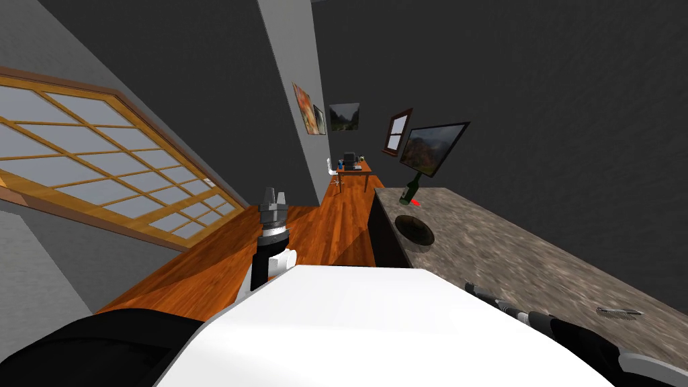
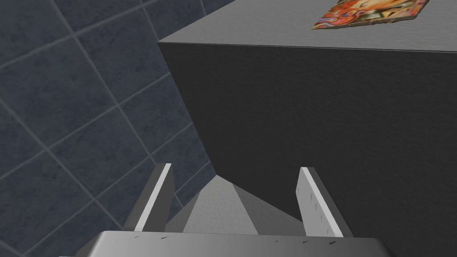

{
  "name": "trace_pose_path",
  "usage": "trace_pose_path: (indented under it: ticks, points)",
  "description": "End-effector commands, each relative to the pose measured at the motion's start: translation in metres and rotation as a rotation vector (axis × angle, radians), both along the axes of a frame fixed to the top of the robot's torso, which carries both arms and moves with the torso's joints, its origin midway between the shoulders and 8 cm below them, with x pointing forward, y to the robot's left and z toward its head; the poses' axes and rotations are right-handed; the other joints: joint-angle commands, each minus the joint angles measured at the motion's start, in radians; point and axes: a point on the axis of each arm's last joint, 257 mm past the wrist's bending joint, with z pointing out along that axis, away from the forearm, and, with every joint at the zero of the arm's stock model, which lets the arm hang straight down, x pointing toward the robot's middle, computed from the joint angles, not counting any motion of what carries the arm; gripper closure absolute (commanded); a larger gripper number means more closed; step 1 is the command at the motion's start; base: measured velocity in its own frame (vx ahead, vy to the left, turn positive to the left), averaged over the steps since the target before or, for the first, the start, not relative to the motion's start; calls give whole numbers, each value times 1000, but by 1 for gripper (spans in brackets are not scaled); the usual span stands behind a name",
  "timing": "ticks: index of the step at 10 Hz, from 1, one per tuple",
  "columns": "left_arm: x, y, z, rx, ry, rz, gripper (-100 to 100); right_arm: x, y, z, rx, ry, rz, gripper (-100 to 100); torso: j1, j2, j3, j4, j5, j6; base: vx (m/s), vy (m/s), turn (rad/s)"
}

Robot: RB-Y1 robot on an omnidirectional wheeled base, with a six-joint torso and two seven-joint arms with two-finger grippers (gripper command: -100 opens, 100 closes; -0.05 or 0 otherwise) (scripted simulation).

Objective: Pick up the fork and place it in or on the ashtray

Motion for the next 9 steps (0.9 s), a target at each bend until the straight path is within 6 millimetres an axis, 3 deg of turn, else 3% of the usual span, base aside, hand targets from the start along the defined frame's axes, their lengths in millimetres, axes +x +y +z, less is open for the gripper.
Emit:
trace_pose_path:
  ticks: [1,2,3,4,9]
  points:
    - [0,0,0,0,0,0,0,3,3,6,1,1,13,100,0,0,0,0,0,0,2,-21,-64]
    - [0,0,0,0,0,0,0,3,2,4,0,0,9,100,0,0,0,0,0,0,1,-9,-13]
    - [0,0,0,0,0,0,0,3,3,4,1,0,8,0,1,0,0,0,0,0,0,0,0]
    - [0,0,0,0,0,0,0,7,-5,9,-21,-4,19,100,1,0,0,0,0,0,-4,45,-159]
    - [0,0,0,0,0,0,0,15,-22,22,-72,-4,48,100,7,1,1,1,2,0,-3,67,-117]
